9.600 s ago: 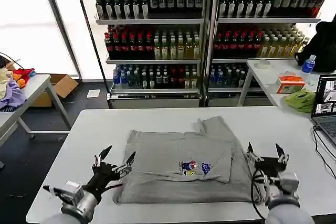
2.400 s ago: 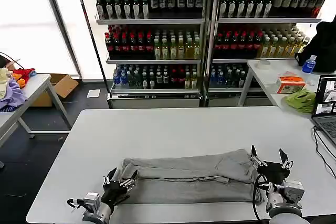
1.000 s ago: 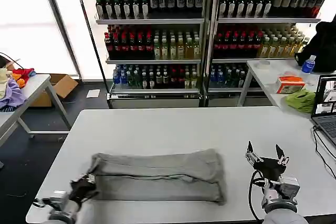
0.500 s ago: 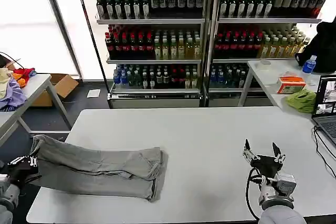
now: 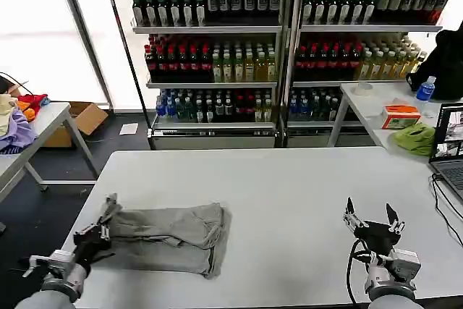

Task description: Fold and organize the clothes.

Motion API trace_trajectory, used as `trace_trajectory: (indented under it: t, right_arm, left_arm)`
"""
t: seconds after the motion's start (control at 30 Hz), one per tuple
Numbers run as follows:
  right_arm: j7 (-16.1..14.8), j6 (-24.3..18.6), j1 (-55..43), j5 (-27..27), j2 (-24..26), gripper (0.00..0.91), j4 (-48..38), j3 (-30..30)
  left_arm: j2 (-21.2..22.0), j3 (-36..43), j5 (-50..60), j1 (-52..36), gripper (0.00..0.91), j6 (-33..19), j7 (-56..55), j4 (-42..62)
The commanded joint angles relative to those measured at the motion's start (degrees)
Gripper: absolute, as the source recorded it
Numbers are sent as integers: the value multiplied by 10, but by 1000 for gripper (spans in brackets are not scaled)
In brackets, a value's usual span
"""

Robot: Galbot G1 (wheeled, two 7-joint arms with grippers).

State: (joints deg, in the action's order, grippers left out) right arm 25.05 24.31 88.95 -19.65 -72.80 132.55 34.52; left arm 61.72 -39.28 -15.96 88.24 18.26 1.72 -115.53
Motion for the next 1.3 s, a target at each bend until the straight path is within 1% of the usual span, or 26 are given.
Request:
trace_trajectory:
  t: [0.03, 0.23, 0.47, 0.83, 1.3]
  right_arm:
    - [1, -1, 23, 5, -11, 907, 8, 8]
    - [1, -3, 32, 12, -18, 907, 11, 8]
    - [0, -8, 44, 19, -23, 907, 14, 8]
    - [1, -7, 45, 21, -20, 907, 10, 11]
    - [1, -8, 51, 30, -25, 907, 9, 6]
  left_arm:
    - [34, 131, 11, -7, 0, 10, -10, -30]
    - [42, 149, -42, -41, 0, 40, -24, -40]
    - [52, 186, -44, -63, 0, 54, -27, -36]
    - [59, 237, -45, -80, 0, 67, -35, -26]
    - [79, 255, -54, -112, 0, 80, -41, -21]
